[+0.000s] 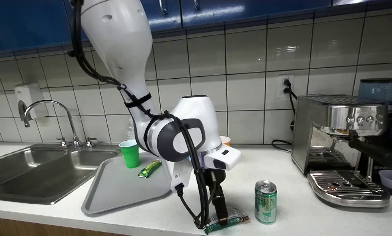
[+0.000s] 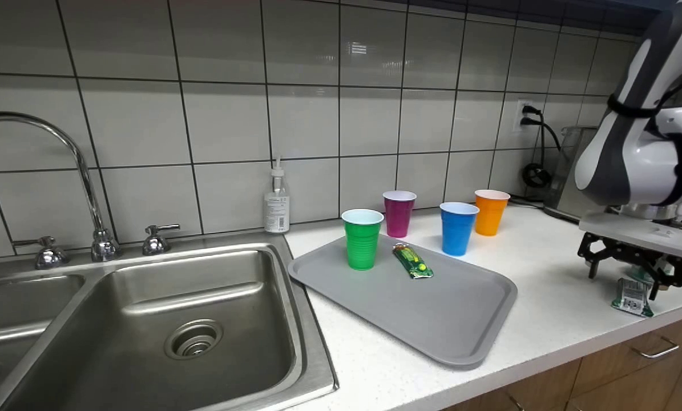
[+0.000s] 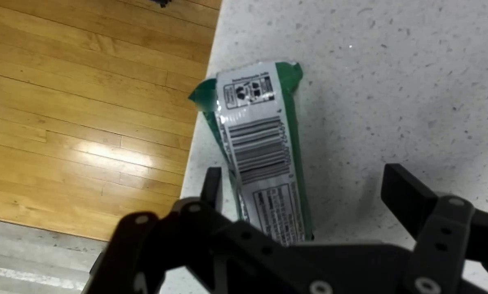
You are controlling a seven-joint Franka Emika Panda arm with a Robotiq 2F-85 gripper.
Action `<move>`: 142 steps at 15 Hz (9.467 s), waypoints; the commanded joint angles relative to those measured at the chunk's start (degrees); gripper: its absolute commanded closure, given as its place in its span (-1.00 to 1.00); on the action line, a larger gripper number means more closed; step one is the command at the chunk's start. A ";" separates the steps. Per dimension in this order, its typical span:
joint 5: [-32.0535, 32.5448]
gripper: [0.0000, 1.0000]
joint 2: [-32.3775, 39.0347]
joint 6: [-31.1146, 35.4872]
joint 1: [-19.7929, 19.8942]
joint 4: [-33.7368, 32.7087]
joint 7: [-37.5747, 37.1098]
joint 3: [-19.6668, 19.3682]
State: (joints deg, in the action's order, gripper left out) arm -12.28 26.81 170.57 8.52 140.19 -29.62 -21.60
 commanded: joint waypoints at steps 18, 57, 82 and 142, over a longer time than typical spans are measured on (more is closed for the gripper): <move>-0.61 0.71 -0.65 -1.92 0.51 -1.14 3.92 0.56; 30.71 0.71 -17.57 -14.44 -17.02 4.58 1.79 -0.09; 28.47 0.71 -16.49 -13.82 -18.13 3.45 8.98 17.09; 22.29 -1.00 -21.63 -13.49 -11.93 2.78 18.51 18.03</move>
State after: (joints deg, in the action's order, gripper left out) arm 9.70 8.62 158.36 -4.91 141.22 -10.87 -2.74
